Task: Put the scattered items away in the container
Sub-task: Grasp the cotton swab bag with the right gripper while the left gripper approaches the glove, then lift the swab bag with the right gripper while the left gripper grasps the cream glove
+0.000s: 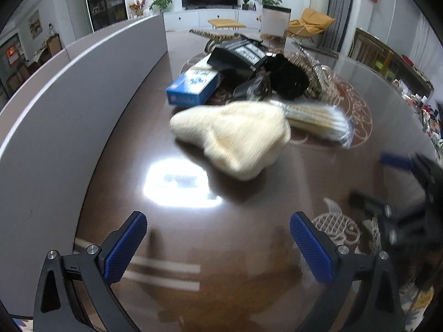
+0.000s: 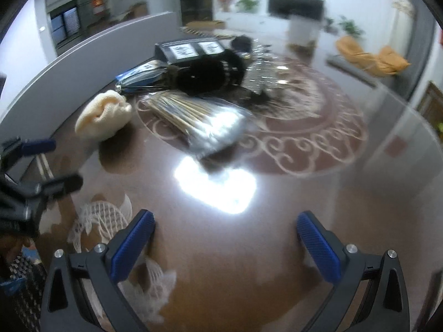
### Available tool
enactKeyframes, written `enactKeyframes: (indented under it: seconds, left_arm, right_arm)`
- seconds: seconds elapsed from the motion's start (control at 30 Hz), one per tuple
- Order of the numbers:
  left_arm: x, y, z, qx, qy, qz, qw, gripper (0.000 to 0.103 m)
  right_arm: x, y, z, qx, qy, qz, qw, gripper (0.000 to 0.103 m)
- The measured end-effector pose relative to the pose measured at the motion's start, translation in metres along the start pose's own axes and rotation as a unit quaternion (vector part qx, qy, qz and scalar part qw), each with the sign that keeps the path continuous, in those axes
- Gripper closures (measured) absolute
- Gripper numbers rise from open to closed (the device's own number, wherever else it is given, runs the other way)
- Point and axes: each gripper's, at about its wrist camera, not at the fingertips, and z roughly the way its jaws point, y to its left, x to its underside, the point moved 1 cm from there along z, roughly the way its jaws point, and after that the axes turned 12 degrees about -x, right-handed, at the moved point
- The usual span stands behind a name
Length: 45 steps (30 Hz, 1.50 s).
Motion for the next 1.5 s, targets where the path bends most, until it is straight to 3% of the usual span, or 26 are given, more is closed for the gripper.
enactKeyframes:
  seconds: [0.17,0.33,0.53,0.67,0.73,1.3,1.5]
  left_arm:
    - [0.002,0.003,0.005,0.024,0.025,-0.008,0.9994,0.0]
    - [0.002,0.002,0.002,0.009,0.03,0.002,0.9995,0.0]
    - [-0.006,0.0,-0.006,-0.036,0.013,0.019,0.9991,0.0]
    - [-0.011,0.001,-0.009,-0.048,0.004,0.023,0.9986,0.0]
    - [-0.013,-0.001,-0.009,-0.052,0.002,0.026,0.9983,0.0]
    - [-0.013,-0.011,-0.011,-0.081,-0.01,0.05,0.9954,0.0]
    - [-0.012,-0.007,-0.012,-0.067,-0.003,0.044,0.9968,0.0]
  right_arm:
    - [-0.044,-0.005,0.031,-0.043,0.039,-0.058,0.997,0.0]
    - [-0.08,0.003,0.059,-0.071,0.069,-0.101,0.99,0.0]
    - [-0.091,0.015,0.071,-0.079,0.086,-0.116,0.986,0.003]
    - [-0.087,0.018,0.064,-0.085,0.067,-0.123,0.987,0.023]
    - [-0.088,0.019,0.061,-0.082,0.059,-0.12,0.988,0.041]
    - [-0.059,0.006,0.035,-0.062,0.011,-0.085,0.994,0.046]
    - [-0.027,-0.021,0.007,-0.024,-0.007,-0.041,0.999,0.046]
